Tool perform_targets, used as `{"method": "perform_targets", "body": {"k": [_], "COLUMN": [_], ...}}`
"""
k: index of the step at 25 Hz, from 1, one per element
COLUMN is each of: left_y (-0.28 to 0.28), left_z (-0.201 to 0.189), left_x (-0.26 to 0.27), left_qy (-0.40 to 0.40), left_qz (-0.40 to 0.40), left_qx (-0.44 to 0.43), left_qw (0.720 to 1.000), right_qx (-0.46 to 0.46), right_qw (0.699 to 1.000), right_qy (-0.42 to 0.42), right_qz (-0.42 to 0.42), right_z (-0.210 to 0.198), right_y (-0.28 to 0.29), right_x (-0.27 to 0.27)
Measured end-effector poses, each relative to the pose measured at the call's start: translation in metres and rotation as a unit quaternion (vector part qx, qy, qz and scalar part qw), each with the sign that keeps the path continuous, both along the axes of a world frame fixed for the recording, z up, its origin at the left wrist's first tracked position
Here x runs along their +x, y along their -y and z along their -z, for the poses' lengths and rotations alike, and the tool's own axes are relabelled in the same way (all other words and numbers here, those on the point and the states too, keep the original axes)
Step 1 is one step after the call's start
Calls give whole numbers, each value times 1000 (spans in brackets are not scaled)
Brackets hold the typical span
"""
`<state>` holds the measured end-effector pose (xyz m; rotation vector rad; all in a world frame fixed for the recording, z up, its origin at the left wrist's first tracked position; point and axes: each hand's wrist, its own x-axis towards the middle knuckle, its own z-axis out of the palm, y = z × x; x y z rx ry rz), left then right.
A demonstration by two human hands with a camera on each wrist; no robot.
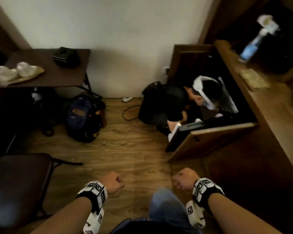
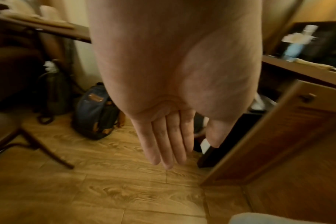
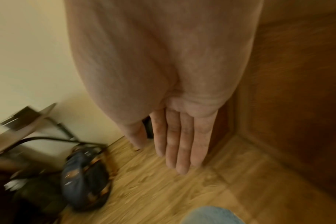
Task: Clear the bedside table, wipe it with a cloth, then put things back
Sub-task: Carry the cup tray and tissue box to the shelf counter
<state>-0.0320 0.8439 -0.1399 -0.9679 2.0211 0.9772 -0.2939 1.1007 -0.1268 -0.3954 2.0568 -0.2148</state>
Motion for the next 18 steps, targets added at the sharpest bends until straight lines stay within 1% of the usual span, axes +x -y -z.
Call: {"method": "perform_targets", "body": {"k": [3, 4, 5, 7, 10, 12, 14, 18], "left_y": [47, 60, 81, 124, 191, 237, 282, 380], "left_z": [7, 9, 9, 4, -22, -26, -27, -22], "left_x": [14, 15, 13, 7, -5, -7, -2, 13], "left_qy": [0, 2, 2, -3, -6, -12, -17, -51], "left_qz": [-96, -121, -150, -192, -225, -244, -279, -336], "left_qx": [27, 32, 35, 15, -4, -20, -22, -32], "left_qw": [995, 992, 988, 981, 974, 970, 960, 940], "right_qx": [10, 14, 13, 5, 0, -18, -13, -4], "right_qw": [996, 994, 992, 990, 979, 970, 964, 963], "right_qy": [38, 49, 59, 58, 45, 36, 45, 110], "right_qz": [-80, -94, -111, -132, -198, -239, -260, -245], "right_z": [31, 32, 23, 11, 8, 12, 20, 24], "right_y": [96, 123, 159, 231, 342, 403, 461, 565], "right_x": [-22, -24, -26, -36, -58, -67, -67, -43]}}
